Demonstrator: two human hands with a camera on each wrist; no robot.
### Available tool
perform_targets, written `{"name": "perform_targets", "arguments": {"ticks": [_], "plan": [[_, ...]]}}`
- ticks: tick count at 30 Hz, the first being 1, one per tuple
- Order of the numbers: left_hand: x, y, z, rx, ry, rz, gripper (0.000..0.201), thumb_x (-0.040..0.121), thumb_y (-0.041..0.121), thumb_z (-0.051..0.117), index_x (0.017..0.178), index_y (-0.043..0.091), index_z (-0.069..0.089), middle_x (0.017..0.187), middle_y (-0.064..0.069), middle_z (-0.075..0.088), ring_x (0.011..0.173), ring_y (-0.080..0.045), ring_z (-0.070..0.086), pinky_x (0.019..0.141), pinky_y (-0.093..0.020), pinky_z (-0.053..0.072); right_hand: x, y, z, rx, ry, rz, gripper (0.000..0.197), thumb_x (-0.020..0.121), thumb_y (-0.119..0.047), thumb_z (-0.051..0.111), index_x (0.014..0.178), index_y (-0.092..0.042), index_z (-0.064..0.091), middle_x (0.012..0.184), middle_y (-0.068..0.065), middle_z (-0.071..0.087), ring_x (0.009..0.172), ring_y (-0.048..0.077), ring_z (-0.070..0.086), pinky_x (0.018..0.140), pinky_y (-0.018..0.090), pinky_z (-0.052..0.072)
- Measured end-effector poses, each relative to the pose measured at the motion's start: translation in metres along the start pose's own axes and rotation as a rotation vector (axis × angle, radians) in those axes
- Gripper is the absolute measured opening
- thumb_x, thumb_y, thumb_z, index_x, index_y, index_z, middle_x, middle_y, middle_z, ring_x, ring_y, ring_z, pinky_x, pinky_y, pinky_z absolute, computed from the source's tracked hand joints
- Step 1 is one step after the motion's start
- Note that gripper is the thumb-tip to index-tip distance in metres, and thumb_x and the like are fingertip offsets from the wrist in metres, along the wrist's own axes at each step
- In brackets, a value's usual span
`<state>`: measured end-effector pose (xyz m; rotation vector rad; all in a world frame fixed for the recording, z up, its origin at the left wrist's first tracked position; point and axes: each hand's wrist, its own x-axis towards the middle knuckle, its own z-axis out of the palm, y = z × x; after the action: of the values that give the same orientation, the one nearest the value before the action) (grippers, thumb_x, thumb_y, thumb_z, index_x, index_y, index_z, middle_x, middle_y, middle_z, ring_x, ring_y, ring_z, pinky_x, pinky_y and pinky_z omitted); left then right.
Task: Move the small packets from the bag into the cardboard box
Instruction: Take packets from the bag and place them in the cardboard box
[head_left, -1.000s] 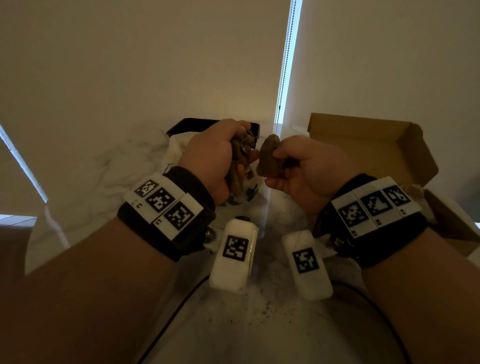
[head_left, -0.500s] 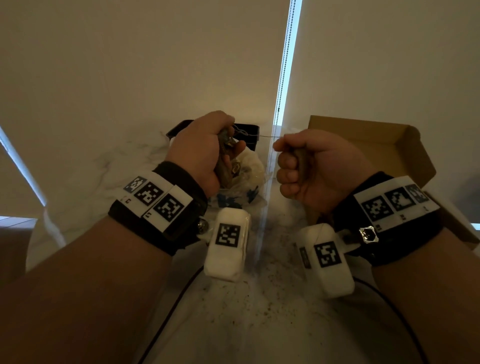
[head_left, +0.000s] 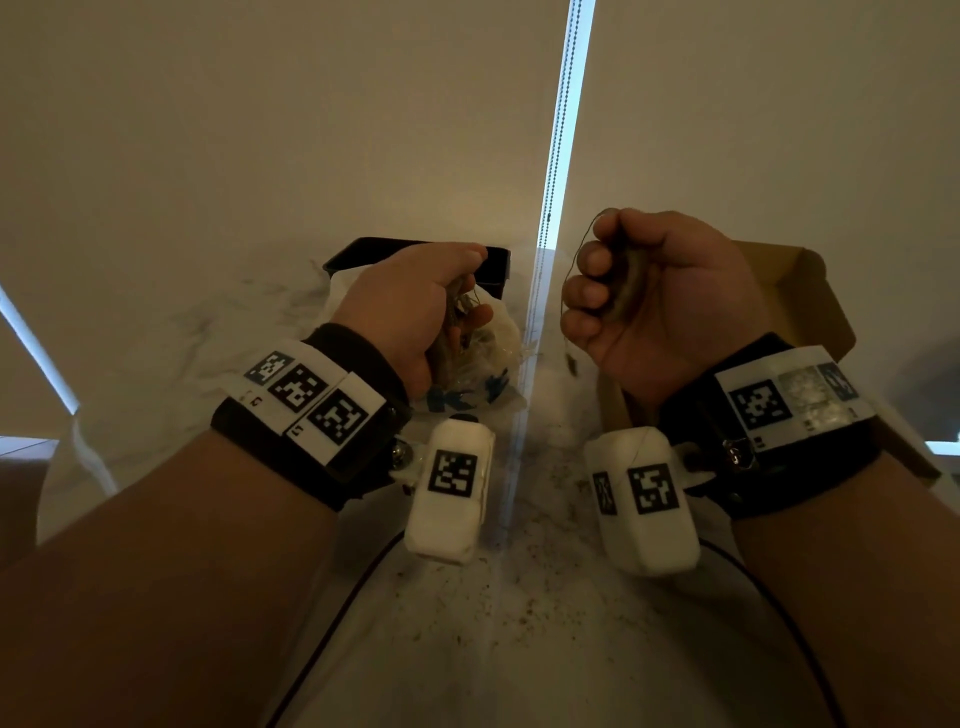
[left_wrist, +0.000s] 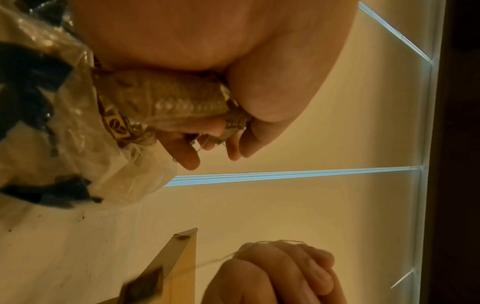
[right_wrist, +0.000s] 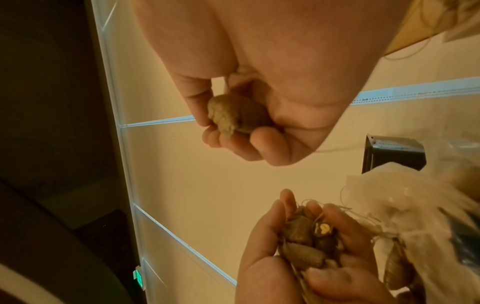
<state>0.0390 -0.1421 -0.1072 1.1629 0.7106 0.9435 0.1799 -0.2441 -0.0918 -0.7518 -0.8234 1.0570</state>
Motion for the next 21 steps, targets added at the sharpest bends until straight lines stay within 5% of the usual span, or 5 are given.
{"name": "perform_targets", "arguments": {"ticks": [8,14,17,21], "plan": [[-0.01,-0.002,0.001,0.351,-0.305,0.042,0.022,0.099,0.02,0.059,0.117,0.016,0.071,0.08,-0.001,0.062,0.064,-0.011,0.058,0.043,-0.016,0.043,-0.001,-0.001,-0.001,0.037,-0.026,0.007,0.02,0.082,-0.028,0.046,0.079,-0.014,0.061,0.067,0.0,0.05,0.054,0.014,0.043,0.051,0.023,0.034],[-0.012,0.002,-0.002,0.55,-0.35,0.086,0.02,0.094,0.031,0.067,0.112,0.027,0.073,0.07,-0.005,0.058,0.04,-0.011,0.046,0.034,-0.02,0.037,-0.001,-0.001,-0.001,0.103,-0.082,0.014,0.026,0.083,-0.031,0.045,0.084,-0.013,0.065,0.068,0.0,0.053,0.054,0.013,0.046,0.05,0.023,0.035],[-0.013,0.002,-0.002,0.661,-0.388,0.142,0.022,0.088,0.037,0.072,0.109,0.031,0.073,0.062,0.005,0.062,0.043,-0.014,0.045,0.039,-0.023,0.04,-0.001,-0.002,-0.001,0.138,-0.113,0.01,0.03,0.085,-0.032,0.044,0.085,-0.013,0.067,0.067,0.001,0.054,0.054,0.014,0.047,0.051,0.023,0.036],[-0.017,0.001,0.003,0.78,-0.37,0.255,0.013,0.091,0.033,0.07,0.102,0.026,0.072,0.05,0.018,0.059,0.034,0.002,0.048,0.035,-0.01,0.036,0.0,-0.002,-0.001,0.159,-0.165,0.019,0.033,0.086,-0.032,0.043,0.086,-0.013,0.07,0.068,0.001,0.056,0.054,0.014,0.048,0.05,0.025,0.036]]}}
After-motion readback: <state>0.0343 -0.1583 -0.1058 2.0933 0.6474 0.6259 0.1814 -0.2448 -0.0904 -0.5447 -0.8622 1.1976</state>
